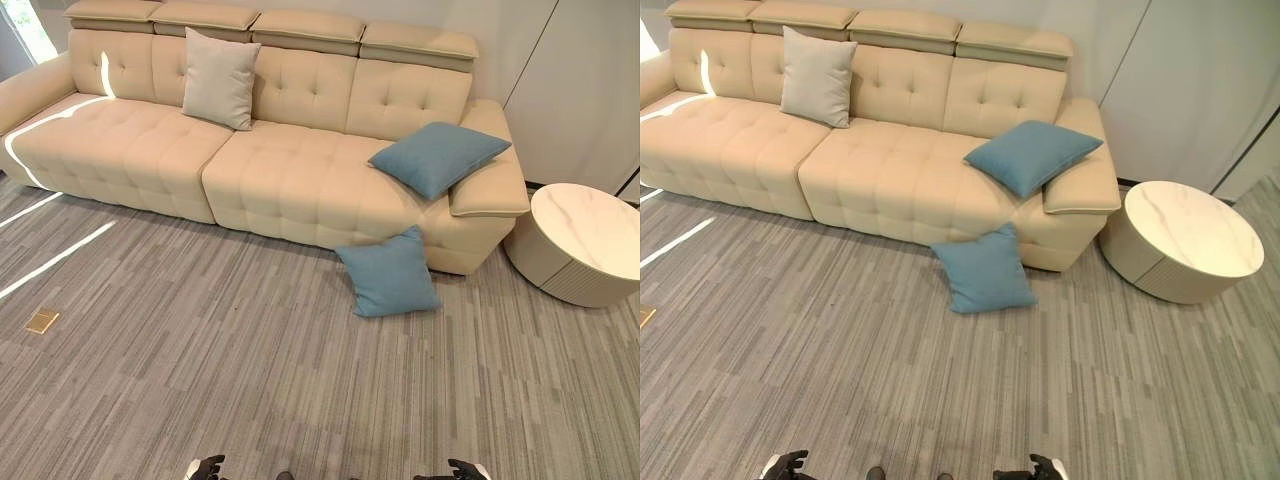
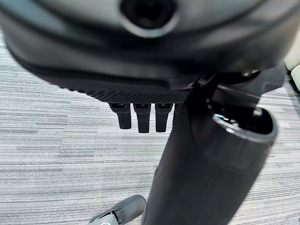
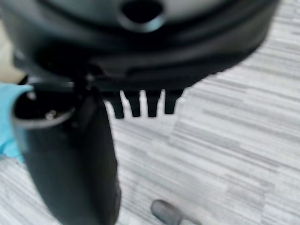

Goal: Pick up all the scattered cushions and arrange them neatly on the sofa.

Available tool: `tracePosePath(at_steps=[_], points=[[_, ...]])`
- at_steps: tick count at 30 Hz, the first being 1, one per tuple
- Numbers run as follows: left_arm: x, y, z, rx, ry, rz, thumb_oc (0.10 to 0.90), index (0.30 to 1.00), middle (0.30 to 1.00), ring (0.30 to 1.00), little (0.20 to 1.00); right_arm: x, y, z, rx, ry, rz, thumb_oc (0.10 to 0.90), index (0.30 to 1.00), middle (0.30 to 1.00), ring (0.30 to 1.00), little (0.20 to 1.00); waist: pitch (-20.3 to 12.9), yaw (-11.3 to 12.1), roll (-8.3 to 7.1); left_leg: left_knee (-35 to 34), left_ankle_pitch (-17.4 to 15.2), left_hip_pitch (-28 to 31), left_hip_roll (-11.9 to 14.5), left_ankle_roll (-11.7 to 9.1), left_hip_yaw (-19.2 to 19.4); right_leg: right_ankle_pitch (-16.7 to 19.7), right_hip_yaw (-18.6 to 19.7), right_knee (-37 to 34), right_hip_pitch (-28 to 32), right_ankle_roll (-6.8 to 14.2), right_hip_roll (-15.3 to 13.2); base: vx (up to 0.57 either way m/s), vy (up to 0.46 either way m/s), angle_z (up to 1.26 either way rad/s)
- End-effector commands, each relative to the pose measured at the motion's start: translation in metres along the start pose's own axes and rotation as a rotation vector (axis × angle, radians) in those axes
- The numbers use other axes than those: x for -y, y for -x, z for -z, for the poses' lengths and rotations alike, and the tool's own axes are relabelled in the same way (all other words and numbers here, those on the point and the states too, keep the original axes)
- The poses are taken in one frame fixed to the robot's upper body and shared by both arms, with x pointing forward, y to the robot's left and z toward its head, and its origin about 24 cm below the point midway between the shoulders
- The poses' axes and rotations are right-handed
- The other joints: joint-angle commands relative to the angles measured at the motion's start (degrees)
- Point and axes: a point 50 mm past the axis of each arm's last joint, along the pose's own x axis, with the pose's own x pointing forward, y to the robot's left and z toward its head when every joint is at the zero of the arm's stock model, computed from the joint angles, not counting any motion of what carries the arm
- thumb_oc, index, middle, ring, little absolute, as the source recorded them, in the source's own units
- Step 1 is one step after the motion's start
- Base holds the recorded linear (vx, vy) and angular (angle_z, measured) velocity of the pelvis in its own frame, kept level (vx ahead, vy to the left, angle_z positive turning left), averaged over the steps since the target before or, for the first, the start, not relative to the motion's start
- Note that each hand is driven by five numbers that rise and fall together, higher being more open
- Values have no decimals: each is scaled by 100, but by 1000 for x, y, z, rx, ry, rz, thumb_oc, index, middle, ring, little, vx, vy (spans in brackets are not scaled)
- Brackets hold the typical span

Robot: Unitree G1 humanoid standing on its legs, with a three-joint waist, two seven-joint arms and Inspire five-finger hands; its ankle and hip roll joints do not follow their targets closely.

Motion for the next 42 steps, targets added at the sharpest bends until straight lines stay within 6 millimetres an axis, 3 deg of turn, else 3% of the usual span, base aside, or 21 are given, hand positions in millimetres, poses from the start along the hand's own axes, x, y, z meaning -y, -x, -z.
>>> tracePosePath(at_steps=[1,10,15,18,20,21,26,28,29,30,32,36,38,40,42], points=[[-2,-4,-14,14,-38,-5,800,900,900,900,900,3,-2,-7,7,48,28,800,900,900,900,900,-44,53,-49,10,-684,146,-18,-254,-182,-222,280,29,-20,663,-373,0,0,0],[-3,-5,-17,24,-59,-9,800,900,900,900,900,4,-2,-7,4,67,33,800,900,900,900,900,6,-15,-39,10,-728,148,-46,-166,-42,-129,368,29,-59,674,-391,-3,13,-8],[-10,-7,-28,59,-70,-25,800,900,900,900,900,6,-3,-11,8,96,40,800,900,900,900,900,169,-26,-41,10,-663,-42,48,-143,279,-88,230,506,-598,730,-429,-96,-8,-45],[-13,-8,-36,88,-85,-33,800,900,900,900,900,6,-4,-14,19,121,40,800,900,900,900,900,247,3,-54,10,-609,-95,190,-203,518,-97,-333,778,-802,752,-522,-45,-56,-72],[-14,-8,-40,101,-85,-35,800,900,900,900,900,6,-4,-14,19,127,39,800,900,900,900,900,260,3,-65,10,-596,-98,222,-223,558,-115,-485,818,-822,743,-549,6,-90,-32],[-15,-9,-48,125,-99,-38,800,900,900,900,900,5,-4,-14,18,125,36,800,900,900,900,900,287,-66,-73,10,-593,-87,221,-243,524,-218,-381,785,-802,681,-463,22,-124,-1],[-8,-8,-52,133,-110,-16,800,900,900,900,900,7,-4,-12,15,110,41,800,900,900,900,900,252,-131,-70,10,-581,1,228,-274,501,-294,-254,637,-695,552,-357,51,-116,5],[-1,-7,-52,136,-128,7,800,900,900,900,900,9,-4,-17,36,94,46,800,900,900,900,900,344,-185,-112,770,-789,-203,321,-345,556,-386,-150,613,-610,428,-342,39,-211,6],[4,-7,-56,150,-130,18,800,900,900,900,900,13,-5,-19,41,90,56,800,900,900,900,900,454,-194,-145,1554,-896,-546,416,-410,585,-465,-123,602,-543,325,-359,-19,-137,17],[4,-7,-56,150,-130,18,800,900,900,900,900,13,-5,-19,42,89,56,800,900,900,900,900,450,-200,-138,1603,-919,-579,428,-412,575,-465,-130,602,-550,321,-352,-12,-129,17],[6,-6,-62,162,-105,19,800,900,900,900,900,16,-5,-18,37,87,68,800,900,900,900,900,602,-99,-174,2671,-676,-1136,581,-487,391,-553,-91,585,-380,150,-296,42,-119,12],[7,-6,-61,158,-70,24,800,900,900,900,900,16,-5,-14,27,73,68,800,900,900,900,900,594,-23,-221,2483,-782,-1515,367,-353,203,-610,-5,430,-181,146,-255,118,-42,-5],[7,-6,-59,153,-71,25,800,900,900,900,900,15,-4,-11,21,67,66,800,900,900,900,900,539,-7,-229,2084,-668,-1610,296,-341,212,-631,5,325,-96,174,-230,210,21,-12],[5,-6,-58,154,-69,22,800,900,900,900,900,15,-4,-14,31,66,68,800,900,900,900,900,559,154,-209,1699,-267,-2024,54,-380,-6,-729,271,162,128,175,-51,238,71,-10],[3,-6,-51,128,-55,20,800,900,900,900,900,12,-4,-12,28,76,59,800,900,900,900,900,498,208,-210,1580,-352,-1845,-32,-312,-130,-807,418,156,219,194,-9,225,120,-33]])
